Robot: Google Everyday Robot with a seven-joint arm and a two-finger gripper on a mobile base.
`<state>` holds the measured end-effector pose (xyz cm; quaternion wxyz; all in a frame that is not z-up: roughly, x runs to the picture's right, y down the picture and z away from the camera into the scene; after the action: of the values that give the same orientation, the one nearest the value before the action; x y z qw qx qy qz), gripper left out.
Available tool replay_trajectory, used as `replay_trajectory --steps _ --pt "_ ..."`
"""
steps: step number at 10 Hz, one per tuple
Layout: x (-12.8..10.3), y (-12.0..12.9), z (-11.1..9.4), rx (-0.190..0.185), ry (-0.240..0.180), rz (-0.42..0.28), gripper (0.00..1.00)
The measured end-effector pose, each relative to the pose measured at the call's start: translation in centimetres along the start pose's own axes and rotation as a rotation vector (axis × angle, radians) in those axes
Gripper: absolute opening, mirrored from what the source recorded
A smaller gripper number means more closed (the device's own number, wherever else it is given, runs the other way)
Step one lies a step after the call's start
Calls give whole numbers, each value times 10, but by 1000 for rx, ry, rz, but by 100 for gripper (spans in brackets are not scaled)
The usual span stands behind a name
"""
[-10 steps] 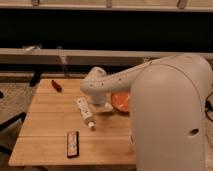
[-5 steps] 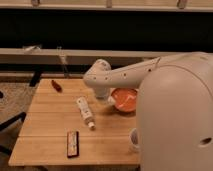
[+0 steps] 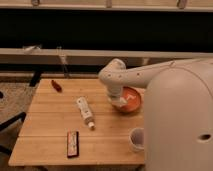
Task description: Place the white sponge in the ceramic bowl
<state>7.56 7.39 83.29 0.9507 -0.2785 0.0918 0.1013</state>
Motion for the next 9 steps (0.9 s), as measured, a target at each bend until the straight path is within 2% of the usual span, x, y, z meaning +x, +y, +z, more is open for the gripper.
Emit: replay_trajectory --steps 1,2,7,9 --pt "2 -4 4 -5 2 11 2" --pt "4 -10 7 -7 10 19 10" --pt "14 -30 8 5 36 40 63" --pt "19 -29 13 -8 38 45 78"
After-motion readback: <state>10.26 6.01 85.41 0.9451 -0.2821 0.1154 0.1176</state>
